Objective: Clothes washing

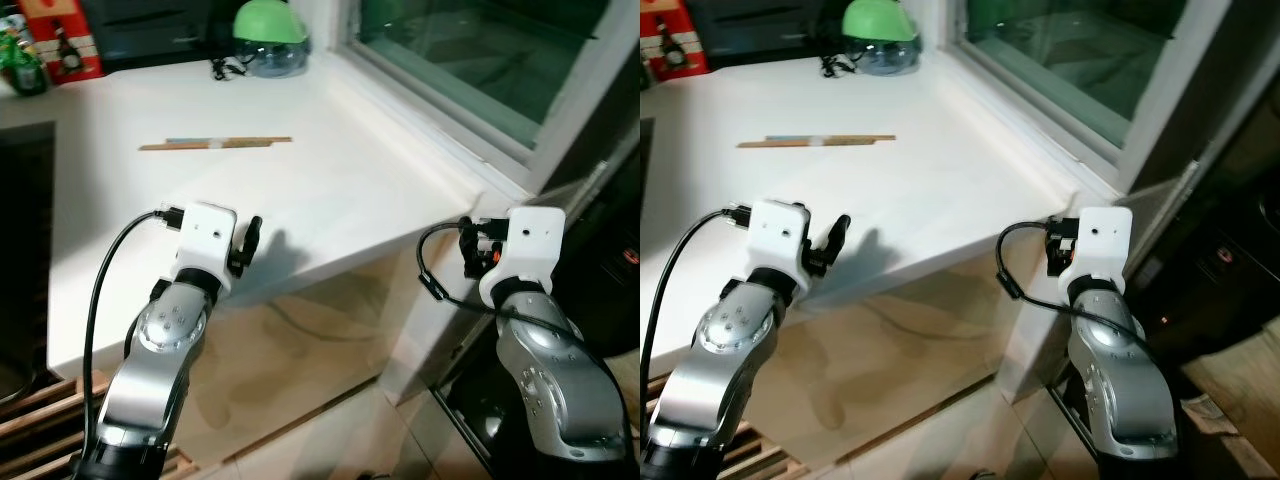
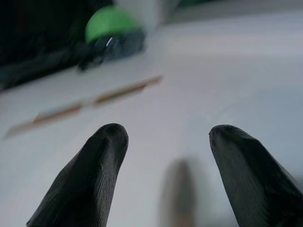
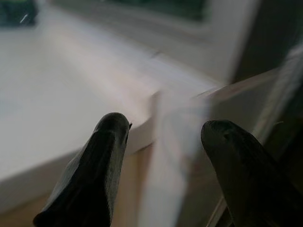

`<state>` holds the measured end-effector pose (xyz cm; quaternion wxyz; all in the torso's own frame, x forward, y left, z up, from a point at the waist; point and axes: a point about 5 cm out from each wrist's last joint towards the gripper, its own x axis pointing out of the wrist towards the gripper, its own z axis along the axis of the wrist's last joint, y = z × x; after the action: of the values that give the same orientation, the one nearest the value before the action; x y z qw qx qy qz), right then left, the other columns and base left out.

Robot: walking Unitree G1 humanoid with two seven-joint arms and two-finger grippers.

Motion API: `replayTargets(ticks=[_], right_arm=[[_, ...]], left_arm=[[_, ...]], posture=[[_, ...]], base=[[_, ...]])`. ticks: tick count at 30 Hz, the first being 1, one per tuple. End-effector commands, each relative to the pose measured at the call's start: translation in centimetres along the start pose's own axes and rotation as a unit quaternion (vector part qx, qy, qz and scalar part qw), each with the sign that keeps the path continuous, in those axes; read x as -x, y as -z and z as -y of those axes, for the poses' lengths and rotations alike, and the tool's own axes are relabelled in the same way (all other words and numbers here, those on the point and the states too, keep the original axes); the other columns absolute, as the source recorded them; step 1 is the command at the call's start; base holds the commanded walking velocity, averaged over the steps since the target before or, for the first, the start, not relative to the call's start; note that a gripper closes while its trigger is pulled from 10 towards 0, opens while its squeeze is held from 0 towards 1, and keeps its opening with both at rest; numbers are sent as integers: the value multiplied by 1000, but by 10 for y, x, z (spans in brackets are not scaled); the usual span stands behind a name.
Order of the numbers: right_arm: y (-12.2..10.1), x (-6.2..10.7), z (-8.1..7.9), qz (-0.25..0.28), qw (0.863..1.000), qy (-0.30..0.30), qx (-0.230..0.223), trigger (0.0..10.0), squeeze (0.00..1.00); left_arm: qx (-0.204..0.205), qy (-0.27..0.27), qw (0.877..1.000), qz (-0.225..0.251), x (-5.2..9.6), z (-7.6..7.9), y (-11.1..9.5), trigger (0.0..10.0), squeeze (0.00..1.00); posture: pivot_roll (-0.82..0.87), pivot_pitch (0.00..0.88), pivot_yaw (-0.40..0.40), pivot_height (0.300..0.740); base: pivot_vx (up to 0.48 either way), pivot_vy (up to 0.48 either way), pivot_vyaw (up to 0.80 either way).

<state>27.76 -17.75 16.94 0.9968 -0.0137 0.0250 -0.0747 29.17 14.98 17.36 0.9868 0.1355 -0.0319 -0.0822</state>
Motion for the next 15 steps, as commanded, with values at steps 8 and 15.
replayTargets(ticks=[8,15], right_arm=[[-5,8,16,12,999,43,31,10000,0],[-1,17,17,-2,998,51,43,10000,0]], left_arm=[[43,30,999,13,-9,13,-3,10000,0],[49,17,999,14,-12,17,-2,10000,0]], posture=[[-65,0,64,740],[-85,0,71,740]], base=[[0,0,-788],[0,0,-788]])
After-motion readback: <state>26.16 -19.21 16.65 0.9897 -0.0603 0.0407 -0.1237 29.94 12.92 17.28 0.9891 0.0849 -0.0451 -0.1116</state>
